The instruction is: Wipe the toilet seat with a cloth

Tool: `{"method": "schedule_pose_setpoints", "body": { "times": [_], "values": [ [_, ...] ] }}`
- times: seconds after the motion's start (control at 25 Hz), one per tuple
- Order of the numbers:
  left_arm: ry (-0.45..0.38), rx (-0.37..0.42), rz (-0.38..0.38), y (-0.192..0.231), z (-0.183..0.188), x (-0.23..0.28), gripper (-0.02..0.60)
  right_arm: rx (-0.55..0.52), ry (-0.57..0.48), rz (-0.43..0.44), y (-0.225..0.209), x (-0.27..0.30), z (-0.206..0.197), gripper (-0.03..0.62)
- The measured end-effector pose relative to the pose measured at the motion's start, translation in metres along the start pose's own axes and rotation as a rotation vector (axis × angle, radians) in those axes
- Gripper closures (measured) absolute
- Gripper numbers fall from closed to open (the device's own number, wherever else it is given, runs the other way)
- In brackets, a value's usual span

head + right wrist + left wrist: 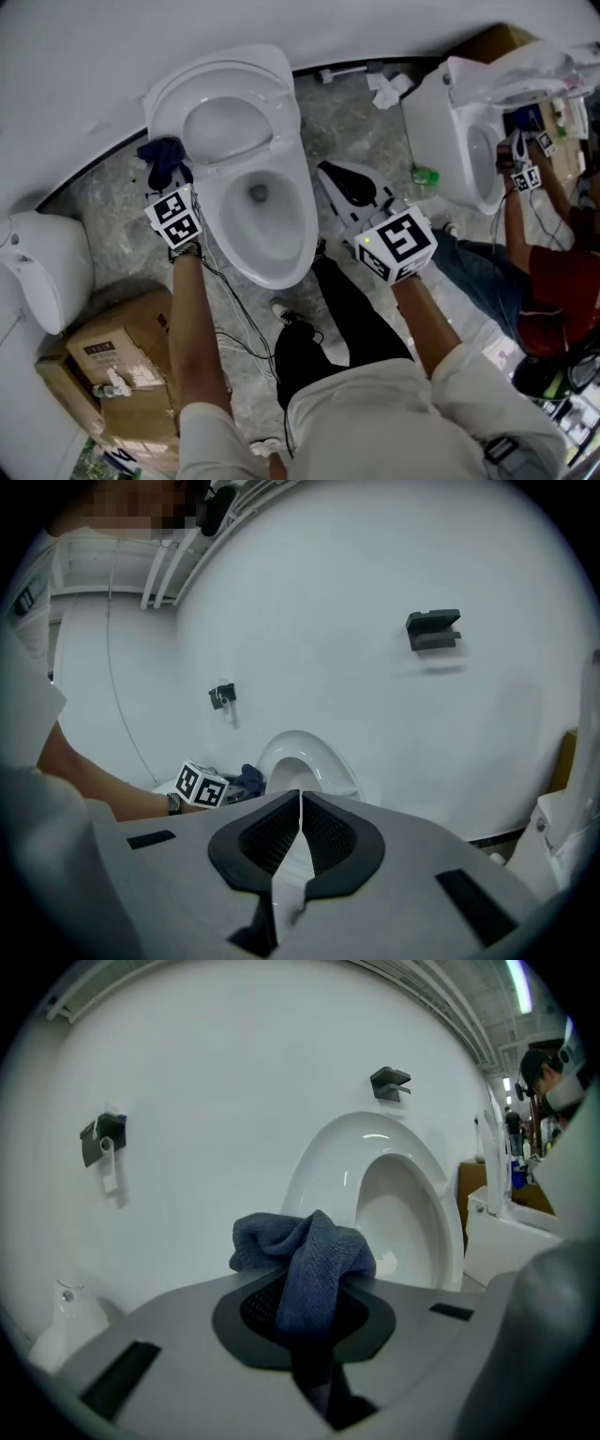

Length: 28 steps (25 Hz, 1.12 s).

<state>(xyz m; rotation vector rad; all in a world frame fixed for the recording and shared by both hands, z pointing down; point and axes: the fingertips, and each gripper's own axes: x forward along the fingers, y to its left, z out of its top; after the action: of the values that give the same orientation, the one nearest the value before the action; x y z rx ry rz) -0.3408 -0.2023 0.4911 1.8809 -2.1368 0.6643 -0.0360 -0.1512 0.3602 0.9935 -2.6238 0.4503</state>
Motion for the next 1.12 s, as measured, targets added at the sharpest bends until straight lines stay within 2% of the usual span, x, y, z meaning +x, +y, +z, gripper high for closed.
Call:
{"method": "schedule_pose_setpoints", "body": {
  "times": [0.16,0.44,0.64,0.84,0.92,1.12],
  "values": [
    [-0.023,0.027,0.062,0.005,0.015,-0.006,0.543,0.008,-0.002,-0.006,-0.003,-0.004,0.000,0.565],
    [-0.061,0.170,0.051,-0.012,0.044,-0.002,0.543,0.017,-0.004,-0.008,-0.007,-0.008,-0.003,0.565],
    [-0.010,0.059,0.075,-0.011,0.057,0.013,0.543,0.026,-0.004,-0.024,-0.014,-0.010,-0.004,0.565],
    [-0.057,-0.001,0.060,-0.016,0.070,0.010,0.543,0.034,-0.006,-0.042,-0.026,-0.016,-0.003,0.565],
    [-0.075,-0.009,0.057,-0.018,0.079,0.009,0.543,0.039,-0.008,-0.049,-0.030,-0.018,-0.004,0.564],
    [-0.071,0.011,0.119,-0.025,0.096,0.008,0.543,0.049,-0.010,-0.060,-0.038,-0.022,-0.007,0.565]
  ]
}}
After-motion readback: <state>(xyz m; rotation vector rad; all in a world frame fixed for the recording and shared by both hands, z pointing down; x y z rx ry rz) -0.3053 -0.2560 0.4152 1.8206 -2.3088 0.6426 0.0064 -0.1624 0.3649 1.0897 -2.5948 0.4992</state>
